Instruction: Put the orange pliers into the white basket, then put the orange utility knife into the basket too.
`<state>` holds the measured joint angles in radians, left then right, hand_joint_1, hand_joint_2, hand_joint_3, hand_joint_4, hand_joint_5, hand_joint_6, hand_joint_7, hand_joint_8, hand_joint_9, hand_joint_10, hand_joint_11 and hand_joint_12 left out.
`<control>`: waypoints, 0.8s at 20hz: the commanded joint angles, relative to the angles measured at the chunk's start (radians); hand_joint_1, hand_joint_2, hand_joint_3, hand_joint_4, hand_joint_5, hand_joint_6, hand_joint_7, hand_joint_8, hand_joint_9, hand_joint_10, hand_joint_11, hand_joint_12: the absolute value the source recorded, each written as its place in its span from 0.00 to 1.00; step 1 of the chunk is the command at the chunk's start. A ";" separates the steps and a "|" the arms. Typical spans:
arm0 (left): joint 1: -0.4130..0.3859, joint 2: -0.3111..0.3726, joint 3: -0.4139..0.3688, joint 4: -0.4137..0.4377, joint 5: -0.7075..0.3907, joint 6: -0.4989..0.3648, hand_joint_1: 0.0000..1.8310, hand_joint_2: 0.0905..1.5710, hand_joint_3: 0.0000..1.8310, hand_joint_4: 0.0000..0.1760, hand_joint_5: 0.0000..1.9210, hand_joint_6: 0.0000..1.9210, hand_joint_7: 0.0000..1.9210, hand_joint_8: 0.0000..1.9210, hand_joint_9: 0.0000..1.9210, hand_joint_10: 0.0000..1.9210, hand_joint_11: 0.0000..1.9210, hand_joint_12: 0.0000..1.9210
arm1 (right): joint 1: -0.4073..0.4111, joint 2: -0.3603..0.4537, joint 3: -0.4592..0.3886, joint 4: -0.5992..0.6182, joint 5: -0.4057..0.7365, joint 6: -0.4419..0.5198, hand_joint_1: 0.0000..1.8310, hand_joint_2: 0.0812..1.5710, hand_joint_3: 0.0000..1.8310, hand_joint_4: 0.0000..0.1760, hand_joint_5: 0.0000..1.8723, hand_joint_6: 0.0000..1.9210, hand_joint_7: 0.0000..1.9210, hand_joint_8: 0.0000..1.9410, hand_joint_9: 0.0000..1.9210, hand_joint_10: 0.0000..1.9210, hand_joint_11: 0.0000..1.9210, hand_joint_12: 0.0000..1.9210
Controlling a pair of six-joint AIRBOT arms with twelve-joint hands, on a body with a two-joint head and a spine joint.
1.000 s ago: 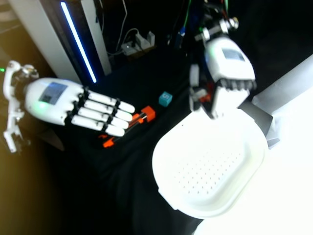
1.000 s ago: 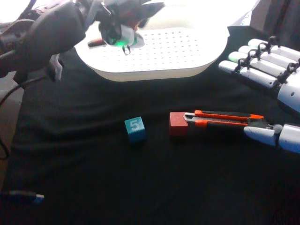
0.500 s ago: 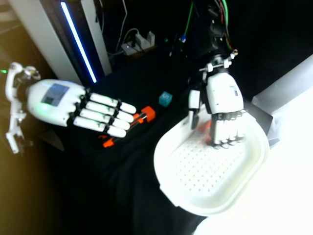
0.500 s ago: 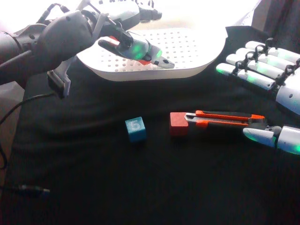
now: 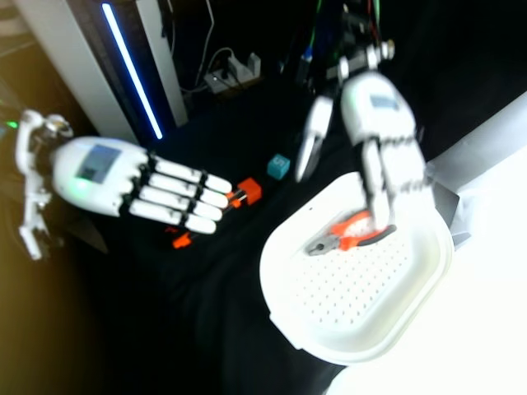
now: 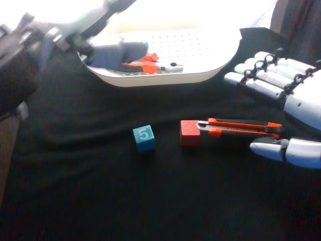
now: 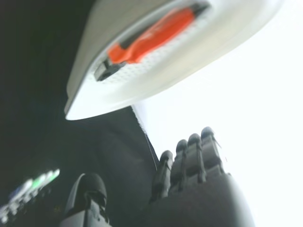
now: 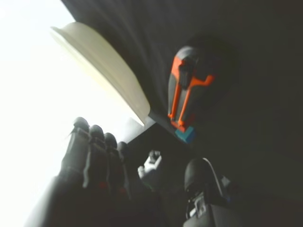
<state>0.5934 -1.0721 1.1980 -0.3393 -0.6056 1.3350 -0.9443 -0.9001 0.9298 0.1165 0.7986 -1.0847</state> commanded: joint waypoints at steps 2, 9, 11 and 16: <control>0.084 0.066 -0.096 0.050 -0.293 -0.010 0.14 0.88 0.01 0.51 0.09 0.01 0.09 0.01 0.05 0.00 0.00 0.07 | 0.022 -0.025 0.017 0.013 0.090 0.002 0.30 0.78 0.00 0.00 0.02 0.00 0.08 0.00 0.10 0.01 0.00 0.30; 0.440 0.165 -0.307 -0.011 -0.745 -0.076 0.23 0.93 0.00 0.05 0.18 0.05 0.24 0.02 0.19 0.05 0.00 0.48 | 0.074 -0.129 0.102 0.035 -0.035 0.001 0.32 0.81 0.00 0.00 0.14 0.00 0.20 0.00 0.12 0.21 0.00 0.63; 0.483 0.166 -0.320 -0.038 -0.785 -0.088 0.19 0.92 0.00 0.00 0.20 0.07 0.25 0.02 0.20 0.06 0.00 0.54 | 0.074 -0.149 0.122 0.048 -0.057 0.000 0.35 0.80 0.00 0.00 0.19 0.01 0.24 0.01 0.11 0.31 0.00 0.67; 0.505 0.165 -0.330 -0.047 -0.823 -0.103 0.22 0.93 0.00 0.03 0.16 0.15 0.26 0.02 0.19 0.09 0.00 0.47 | 0.080 -0.190 0.165 0.113 -0.104 -0.055 0.46 0.86 0.00 0.15 0.30 0.82 0.32 0.55 0.22 0.66 0.08 0.87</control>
<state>1.1030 -0.9073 0.8700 -0.4061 -1.2961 1.2369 -0.8738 -1.0889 1.0916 0.2234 0.6289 -1.1313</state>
